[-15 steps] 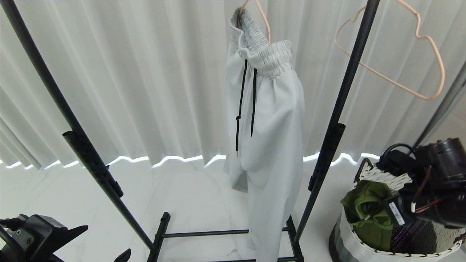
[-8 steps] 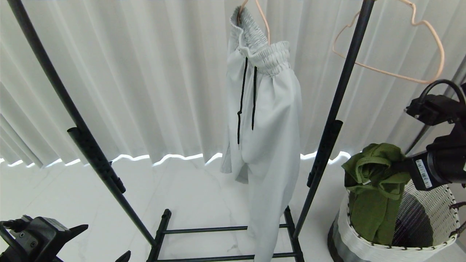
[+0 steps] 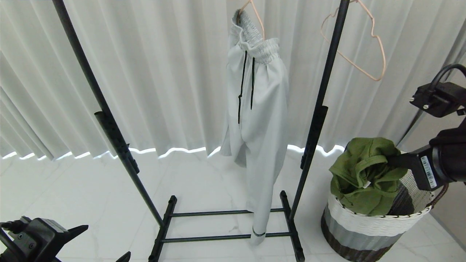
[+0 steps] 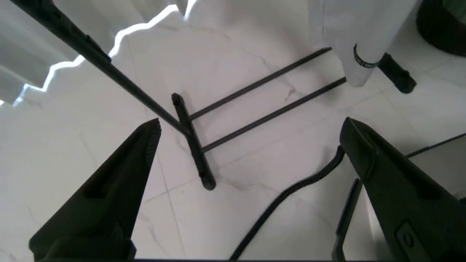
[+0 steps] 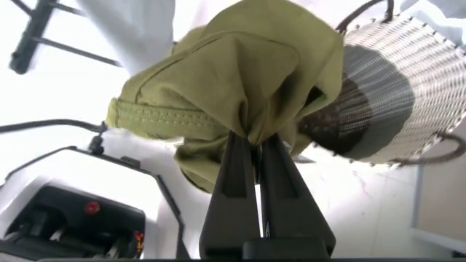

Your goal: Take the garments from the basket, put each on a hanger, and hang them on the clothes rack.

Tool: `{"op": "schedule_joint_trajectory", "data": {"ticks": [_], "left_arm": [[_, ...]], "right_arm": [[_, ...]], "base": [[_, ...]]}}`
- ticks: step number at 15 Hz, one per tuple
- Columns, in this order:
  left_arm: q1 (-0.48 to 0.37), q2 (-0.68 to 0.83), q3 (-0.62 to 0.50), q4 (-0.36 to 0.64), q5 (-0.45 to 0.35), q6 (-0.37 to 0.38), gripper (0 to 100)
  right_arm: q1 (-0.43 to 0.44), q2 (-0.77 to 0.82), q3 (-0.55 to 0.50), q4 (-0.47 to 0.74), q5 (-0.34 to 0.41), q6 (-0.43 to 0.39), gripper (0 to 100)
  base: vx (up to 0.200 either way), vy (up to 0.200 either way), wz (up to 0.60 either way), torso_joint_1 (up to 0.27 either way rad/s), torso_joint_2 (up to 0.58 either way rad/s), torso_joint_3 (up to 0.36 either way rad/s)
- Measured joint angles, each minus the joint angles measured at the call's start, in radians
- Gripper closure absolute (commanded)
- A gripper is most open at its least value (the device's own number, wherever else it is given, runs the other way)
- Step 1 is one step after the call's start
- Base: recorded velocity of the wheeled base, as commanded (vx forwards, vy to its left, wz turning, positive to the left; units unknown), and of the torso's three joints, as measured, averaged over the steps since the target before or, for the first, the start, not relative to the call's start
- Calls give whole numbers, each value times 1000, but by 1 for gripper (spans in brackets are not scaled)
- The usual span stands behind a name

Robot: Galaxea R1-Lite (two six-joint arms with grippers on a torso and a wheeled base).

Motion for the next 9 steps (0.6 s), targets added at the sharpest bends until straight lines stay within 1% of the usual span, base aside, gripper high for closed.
{"op": "schedule_joint_trajectory", "data": {"ticks": [1, 5, 8, 9], "left_arm": [[0, 0, -1, 0, 2, 0, 0], [0, 10, -17, -1, 3, 0, 0], [0, 26, -30, 0, 3, 0, 0], [0, 33, -33, 0, 0, -1, 0]], "right_arm": [[9, -1, 0, -2, 0, 8, 100], [63, 1, 5, -9, 0, 35, 100], [93, 12, 7, -38, 5, 52, 100], [101, 16, 7, -49, 4, 58, 100]], "base": [[0, 0, 0, 0, 0, 0], [0, 200, 0, 5, 2, -2], [0, 200, 0, 4, 2, 4], [0, 0, 0, 0, 0, 0]]}}
